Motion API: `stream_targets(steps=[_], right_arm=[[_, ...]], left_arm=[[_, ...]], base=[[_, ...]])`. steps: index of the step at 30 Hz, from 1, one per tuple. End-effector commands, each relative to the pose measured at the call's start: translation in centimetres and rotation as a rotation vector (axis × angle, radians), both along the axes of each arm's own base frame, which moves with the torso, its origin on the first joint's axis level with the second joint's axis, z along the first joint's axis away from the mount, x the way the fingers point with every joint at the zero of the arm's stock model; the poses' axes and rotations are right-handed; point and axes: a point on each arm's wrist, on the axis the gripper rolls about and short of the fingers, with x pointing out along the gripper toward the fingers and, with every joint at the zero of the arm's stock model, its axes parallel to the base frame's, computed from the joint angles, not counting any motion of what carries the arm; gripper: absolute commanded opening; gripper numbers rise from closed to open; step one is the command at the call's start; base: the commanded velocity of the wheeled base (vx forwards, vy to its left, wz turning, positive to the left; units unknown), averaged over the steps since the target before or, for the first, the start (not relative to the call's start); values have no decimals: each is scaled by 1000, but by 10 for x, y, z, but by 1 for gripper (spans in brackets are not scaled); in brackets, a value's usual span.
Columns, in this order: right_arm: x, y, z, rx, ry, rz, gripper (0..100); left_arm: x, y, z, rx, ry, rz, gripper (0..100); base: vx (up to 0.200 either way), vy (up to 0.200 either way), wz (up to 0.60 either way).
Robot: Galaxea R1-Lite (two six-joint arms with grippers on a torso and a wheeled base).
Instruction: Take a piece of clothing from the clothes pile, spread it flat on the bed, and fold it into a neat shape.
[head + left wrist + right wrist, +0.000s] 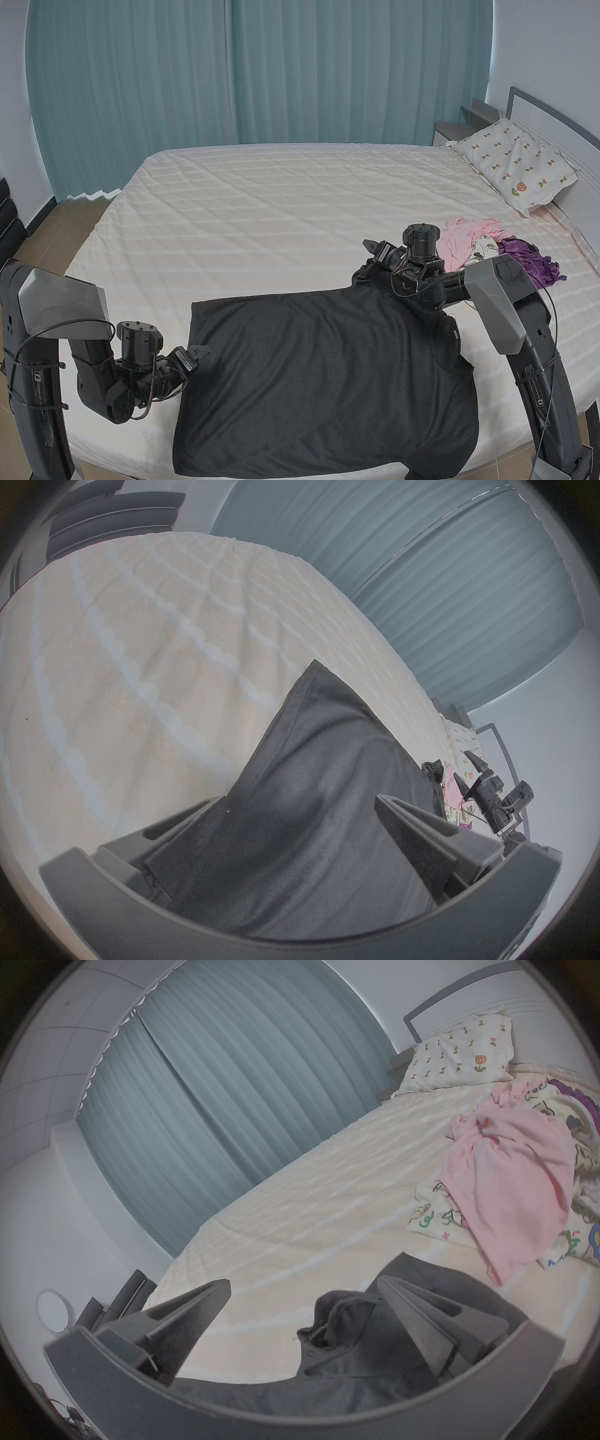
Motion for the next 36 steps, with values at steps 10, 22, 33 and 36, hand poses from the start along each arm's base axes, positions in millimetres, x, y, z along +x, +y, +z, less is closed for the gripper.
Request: stream_targets(steps=[10,22,33,36], right_arm=[[-46,-54,20,-33,159,-109,100],[-135,-119,36,-22,235,-180,100],[-179,-149,0,35,429,-107,100],[-180,-154,-5,23,442,-64,100]], left_arm=[[-3,2,0,-16,-29,2,100],[-26,3,1,-17,-41,-16,100],[-33,-3,-2,-12,-17,-41,100],[-33,-3,-2,-11,-16,-42,100]], base=[[0,0,0],[0,0,0],[-55,0,0],[0,0,0]])
